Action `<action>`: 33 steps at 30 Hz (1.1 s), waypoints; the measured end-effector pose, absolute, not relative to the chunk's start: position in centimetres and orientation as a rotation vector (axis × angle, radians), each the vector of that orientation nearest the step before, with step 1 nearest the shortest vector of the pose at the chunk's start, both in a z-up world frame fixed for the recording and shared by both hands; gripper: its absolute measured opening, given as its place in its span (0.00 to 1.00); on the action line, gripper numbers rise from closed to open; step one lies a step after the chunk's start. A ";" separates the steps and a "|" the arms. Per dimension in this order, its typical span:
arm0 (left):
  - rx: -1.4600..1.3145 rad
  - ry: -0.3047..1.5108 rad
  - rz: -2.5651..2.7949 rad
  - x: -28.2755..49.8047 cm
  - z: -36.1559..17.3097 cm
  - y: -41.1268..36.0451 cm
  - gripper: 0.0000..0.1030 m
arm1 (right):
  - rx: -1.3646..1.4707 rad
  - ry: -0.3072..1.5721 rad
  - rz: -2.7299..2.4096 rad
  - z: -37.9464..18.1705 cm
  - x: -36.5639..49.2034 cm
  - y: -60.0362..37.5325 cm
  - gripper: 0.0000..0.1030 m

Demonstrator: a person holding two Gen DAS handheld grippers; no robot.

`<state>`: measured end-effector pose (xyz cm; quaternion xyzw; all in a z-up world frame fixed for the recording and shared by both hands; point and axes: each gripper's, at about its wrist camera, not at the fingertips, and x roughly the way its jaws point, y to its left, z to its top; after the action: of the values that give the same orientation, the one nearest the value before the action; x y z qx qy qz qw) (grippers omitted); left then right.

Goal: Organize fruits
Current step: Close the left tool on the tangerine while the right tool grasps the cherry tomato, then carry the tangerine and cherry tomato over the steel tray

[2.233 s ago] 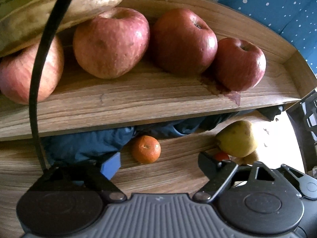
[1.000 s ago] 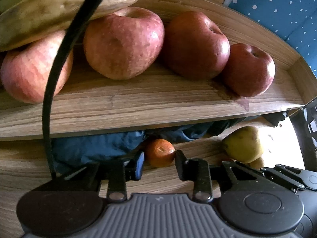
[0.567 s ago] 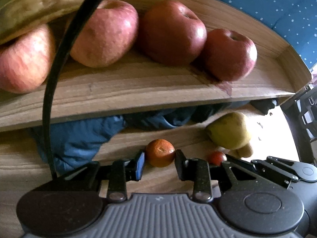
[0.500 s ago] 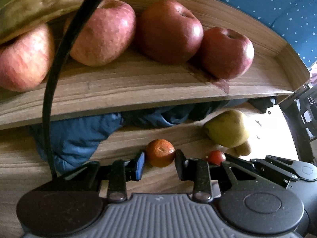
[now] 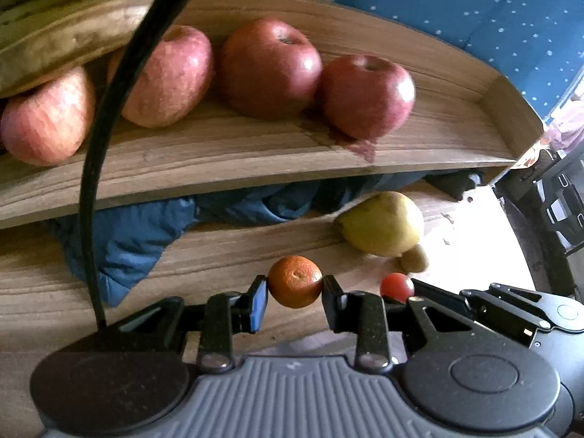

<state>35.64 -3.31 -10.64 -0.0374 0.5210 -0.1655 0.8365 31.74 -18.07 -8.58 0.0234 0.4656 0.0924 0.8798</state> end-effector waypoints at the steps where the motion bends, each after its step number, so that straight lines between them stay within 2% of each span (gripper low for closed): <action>1: -0.078 1.101 -0.352 35.5 -10.6 -3.7 0.34 | 0.049 0.966 0.193 -8.4 31.4 -18.2 0.24; 33: -0.104 1.057 -0.319 26.4 -8.2 -5.3 0.34 | 0.026 0.936 0.265 -5.3 22.0 -20.2 0.24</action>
<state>26.37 -5.26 -8.25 -0.0494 0.5020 -0.1516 0.8500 21.98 -20.18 -5.30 0.0125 0.4497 0.1272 0.8840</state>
